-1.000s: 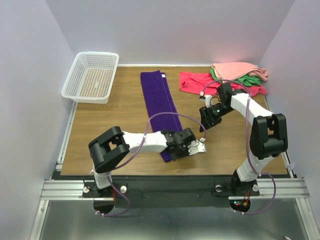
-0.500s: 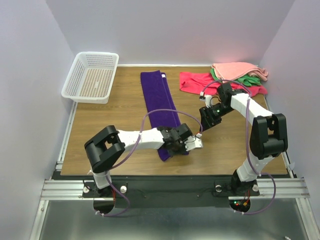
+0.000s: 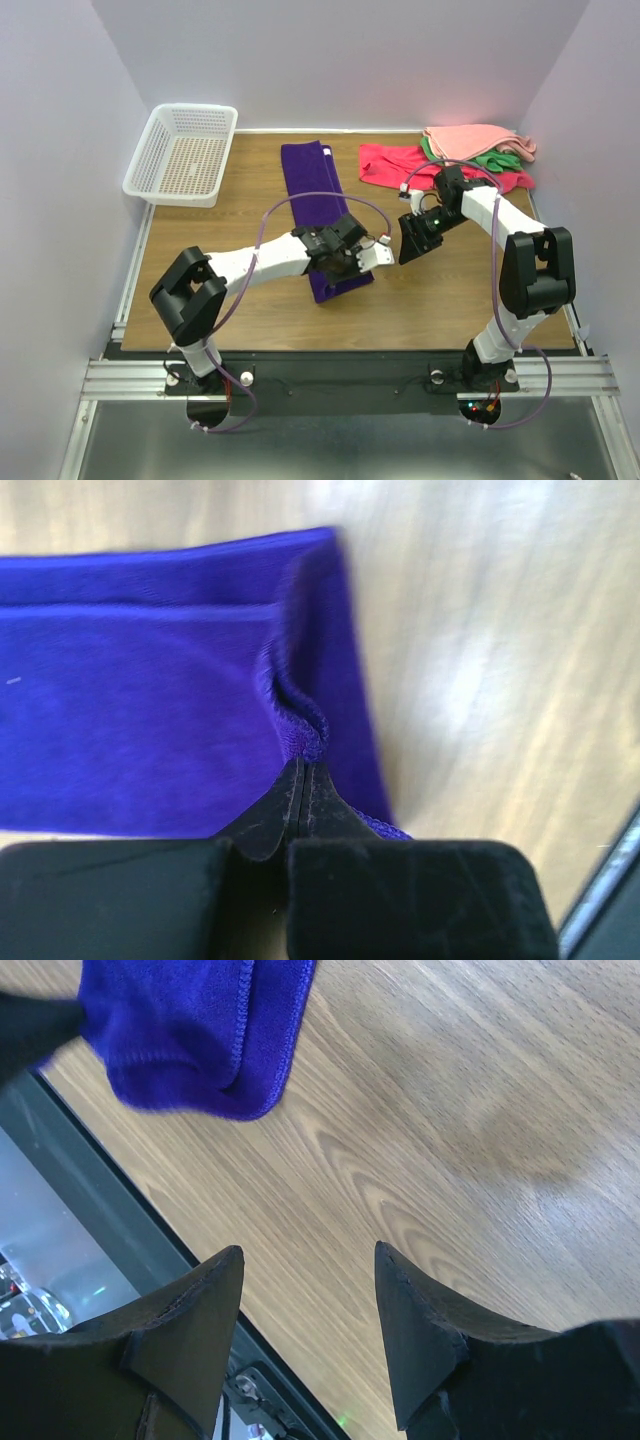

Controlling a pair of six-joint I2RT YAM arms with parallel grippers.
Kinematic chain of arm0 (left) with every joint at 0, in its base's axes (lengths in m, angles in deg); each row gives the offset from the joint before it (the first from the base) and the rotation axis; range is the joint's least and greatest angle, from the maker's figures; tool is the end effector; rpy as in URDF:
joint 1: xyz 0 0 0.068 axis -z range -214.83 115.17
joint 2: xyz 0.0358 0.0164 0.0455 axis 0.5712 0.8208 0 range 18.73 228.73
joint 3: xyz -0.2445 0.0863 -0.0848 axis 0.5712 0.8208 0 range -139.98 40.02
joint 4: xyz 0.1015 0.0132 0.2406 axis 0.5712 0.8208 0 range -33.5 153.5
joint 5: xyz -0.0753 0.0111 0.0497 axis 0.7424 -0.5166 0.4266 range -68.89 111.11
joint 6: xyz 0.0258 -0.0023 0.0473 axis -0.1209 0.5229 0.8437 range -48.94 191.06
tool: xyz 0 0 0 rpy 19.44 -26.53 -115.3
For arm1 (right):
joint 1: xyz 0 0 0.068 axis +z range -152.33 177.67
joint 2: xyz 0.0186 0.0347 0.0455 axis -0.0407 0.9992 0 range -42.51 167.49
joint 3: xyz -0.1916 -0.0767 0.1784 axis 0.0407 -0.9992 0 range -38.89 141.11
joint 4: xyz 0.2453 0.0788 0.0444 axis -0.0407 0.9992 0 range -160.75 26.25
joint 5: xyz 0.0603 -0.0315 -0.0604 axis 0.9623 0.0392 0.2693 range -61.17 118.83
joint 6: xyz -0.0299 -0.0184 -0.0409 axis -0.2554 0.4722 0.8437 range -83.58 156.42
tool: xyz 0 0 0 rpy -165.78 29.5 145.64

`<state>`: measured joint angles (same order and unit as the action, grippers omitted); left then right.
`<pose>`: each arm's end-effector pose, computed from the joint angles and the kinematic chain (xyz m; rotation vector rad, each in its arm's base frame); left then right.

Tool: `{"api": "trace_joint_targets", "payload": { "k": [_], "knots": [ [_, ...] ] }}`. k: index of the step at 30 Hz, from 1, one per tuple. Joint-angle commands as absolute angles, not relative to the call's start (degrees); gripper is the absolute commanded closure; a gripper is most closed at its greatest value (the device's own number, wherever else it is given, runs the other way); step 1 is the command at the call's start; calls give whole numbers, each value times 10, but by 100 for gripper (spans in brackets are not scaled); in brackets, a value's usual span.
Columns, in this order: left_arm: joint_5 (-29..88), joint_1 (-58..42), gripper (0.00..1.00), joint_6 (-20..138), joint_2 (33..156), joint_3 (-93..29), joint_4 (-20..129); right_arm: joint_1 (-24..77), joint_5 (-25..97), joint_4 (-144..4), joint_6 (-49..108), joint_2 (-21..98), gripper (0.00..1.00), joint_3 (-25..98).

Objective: Roll the towels
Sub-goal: Fold the towel

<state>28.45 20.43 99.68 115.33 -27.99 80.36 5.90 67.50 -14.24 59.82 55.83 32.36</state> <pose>0.2018 -0.2990 0.2245 1.7182 1.8302 -0.3534 0.3087 0.0670 0.2153 -0.8136 2.6712 0.9505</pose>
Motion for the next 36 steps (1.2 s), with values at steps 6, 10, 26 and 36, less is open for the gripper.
{"api": "trace_joint_targets", "payload": {
  "k": [6,10,26,36],
  "knots": [
    [278,148,100,1120,1178,-333,808,55,687,-146,602,564,39,331],
    [270,130,100,1141,1193,-336,788,56,689,-146,602,565,39,327],
    [264,51,55,1096,1194,-442,802,58,740,-169,552,615,23,356],
    [410,-81,56,860,1130,-375,850,130,724,-250,449,678,26,395]
  ]
}}
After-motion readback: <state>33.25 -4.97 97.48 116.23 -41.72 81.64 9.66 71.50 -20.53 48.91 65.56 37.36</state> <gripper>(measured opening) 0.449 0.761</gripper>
